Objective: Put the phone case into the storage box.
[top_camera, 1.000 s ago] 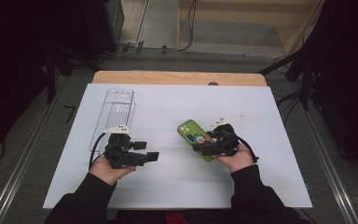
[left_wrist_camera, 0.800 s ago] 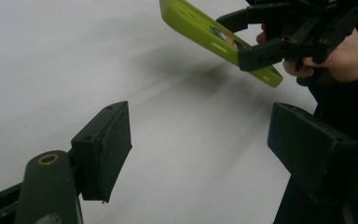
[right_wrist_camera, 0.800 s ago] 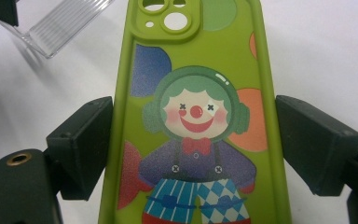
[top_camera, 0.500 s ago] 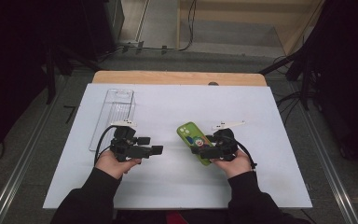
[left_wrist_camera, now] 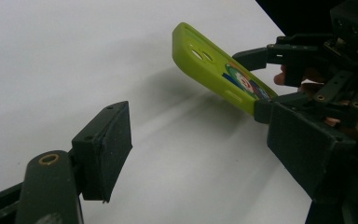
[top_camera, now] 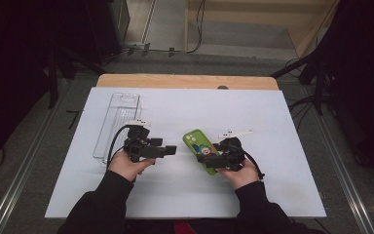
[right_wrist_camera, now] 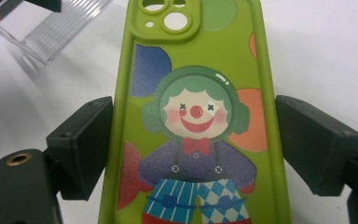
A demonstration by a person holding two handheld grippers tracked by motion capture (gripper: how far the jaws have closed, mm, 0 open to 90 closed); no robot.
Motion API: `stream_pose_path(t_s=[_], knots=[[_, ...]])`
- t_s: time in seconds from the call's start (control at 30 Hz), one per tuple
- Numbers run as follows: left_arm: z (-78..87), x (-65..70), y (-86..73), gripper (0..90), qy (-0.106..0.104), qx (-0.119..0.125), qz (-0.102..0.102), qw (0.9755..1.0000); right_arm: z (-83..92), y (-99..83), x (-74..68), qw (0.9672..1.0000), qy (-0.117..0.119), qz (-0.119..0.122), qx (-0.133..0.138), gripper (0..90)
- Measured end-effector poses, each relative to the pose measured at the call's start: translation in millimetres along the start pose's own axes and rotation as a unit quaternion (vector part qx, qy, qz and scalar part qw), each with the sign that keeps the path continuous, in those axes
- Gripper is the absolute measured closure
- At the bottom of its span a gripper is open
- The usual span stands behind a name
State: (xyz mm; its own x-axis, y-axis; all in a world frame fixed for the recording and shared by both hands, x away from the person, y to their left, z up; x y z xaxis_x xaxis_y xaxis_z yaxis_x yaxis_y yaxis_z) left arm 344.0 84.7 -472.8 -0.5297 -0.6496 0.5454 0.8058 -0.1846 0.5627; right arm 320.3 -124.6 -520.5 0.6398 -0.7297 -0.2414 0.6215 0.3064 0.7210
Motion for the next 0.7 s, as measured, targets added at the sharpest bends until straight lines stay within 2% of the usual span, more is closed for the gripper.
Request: stream_pose_path(t_s=[0.23,0.37,0.7], knots=[[-10.2,0.2,7.7,23.0,0.005,0.005,0.011,0.9999,-1.3,-1.6,-1.7,0.9997,0.009,-0.020,0.011,14.3],[-13.9,0.1,9.9,23.0,0.022,0.007,0.004,0.9997,-1.9,-0.9,-3.1,0.9996,0.009,-0.023,0.015,14.3],[-24.2,-2.6,15.7,23.3,0.017,0.013,0.034,0.9992,-6.7,1.7,-11.5,0.9993,0.004,-0.020,0.030,14.3]])
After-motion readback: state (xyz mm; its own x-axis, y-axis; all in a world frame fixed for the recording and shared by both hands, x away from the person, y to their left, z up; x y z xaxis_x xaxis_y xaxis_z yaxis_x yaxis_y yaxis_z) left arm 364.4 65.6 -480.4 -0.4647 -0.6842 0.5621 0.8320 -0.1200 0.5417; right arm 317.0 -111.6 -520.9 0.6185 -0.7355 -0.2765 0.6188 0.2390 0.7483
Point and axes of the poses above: each handheld gripper's, and its own axes: z roughly backward along the jaws, y roughly out of its top, x roughly to its right, the point moved 6 cm from there along -z, roughly forward along the jaws, and after that the axes turned 9 degrees about z, right-handed, at the moved point
